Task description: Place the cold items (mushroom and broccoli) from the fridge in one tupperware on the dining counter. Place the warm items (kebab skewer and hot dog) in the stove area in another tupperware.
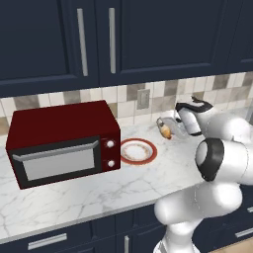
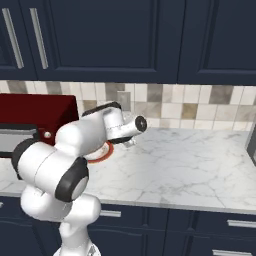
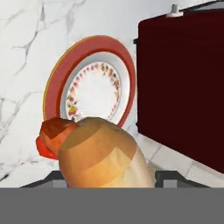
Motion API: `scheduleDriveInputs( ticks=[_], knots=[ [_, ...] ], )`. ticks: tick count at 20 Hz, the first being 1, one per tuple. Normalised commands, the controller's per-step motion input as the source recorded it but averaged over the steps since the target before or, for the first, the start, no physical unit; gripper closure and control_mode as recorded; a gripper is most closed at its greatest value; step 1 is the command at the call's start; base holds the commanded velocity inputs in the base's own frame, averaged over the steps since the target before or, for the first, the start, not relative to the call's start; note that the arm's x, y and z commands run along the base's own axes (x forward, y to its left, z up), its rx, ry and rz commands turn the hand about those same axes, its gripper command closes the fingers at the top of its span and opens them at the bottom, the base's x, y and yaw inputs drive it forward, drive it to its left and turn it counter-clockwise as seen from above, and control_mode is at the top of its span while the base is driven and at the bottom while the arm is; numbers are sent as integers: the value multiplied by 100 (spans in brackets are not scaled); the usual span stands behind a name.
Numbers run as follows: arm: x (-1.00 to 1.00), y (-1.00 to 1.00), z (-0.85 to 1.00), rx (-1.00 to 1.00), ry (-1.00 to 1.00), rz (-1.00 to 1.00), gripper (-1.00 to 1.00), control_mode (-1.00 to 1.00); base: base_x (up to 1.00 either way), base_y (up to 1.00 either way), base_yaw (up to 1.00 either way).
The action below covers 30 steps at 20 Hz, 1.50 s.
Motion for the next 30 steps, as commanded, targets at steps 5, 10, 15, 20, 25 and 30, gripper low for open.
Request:
scheduleDriveInputs(
  ticks=[5, 10, 15, 20, 25, 30],
  knots=[
    [-100, -96, 0, -13, 0, -1, 100, -100, 0, 0, 0],
    [-100, -29, -3, -80, 0, -2, 100, -100, 0, 0, 0],
    [-100, 27, 14, -97, 0, 9, 100, -100, 0, 0, 0],
    [-100, 55, 30, -63, 0, 37, 100, -100, 0, 0, 0],
    [-97, 18, 36, -14, -5, 57, 100, -100, 0, 0, 0],
    [-62, -3, -15, 6, -3, 49, 100, -100, 0, 0, 0]
  ],
)
